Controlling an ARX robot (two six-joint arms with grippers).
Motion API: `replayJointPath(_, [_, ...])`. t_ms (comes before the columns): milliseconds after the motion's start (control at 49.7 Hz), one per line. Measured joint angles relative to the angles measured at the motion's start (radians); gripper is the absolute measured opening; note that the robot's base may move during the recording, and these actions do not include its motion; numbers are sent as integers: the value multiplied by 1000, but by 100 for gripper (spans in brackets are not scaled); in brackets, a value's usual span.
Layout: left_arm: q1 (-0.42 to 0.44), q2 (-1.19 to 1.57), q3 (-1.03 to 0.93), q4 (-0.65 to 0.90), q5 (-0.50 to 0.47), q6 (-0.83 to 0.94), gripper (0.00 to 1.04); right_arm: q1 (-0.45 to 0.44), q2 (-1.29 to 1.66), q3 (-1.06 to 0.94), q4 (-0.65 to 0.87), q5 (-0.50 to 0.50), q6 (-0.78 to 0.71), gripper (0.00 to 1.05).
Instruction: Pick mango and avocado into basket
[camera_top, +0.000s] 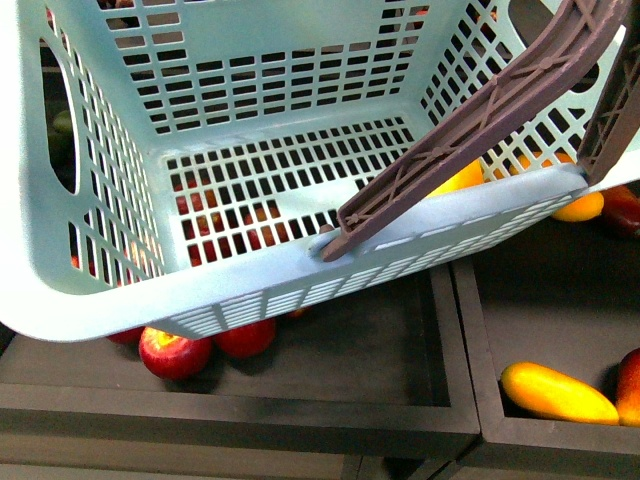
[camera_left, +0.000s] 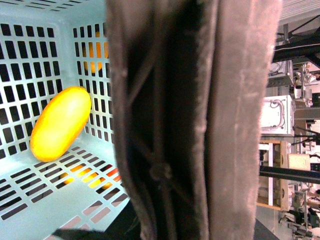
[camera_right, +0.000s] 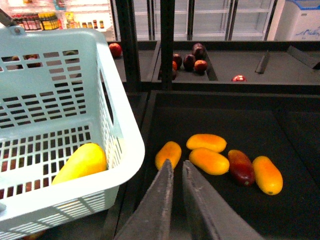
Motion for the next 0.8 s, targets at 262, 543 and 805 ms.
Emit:
replayJointPath(262, [0, 0, 0, 0, 4, 0, 15, 0, -4, -2, 0, 0, 0, 55])
replayJointPath(543, [0, 0, 0, 0, 3, 0, 15, 0, -5, -2, 0, 1, 0, 96])
replayJointPath(805, [-11, 0, 0, 0, 27, -10, 15, 0, -7, -2, 0, 3, 0, 96])
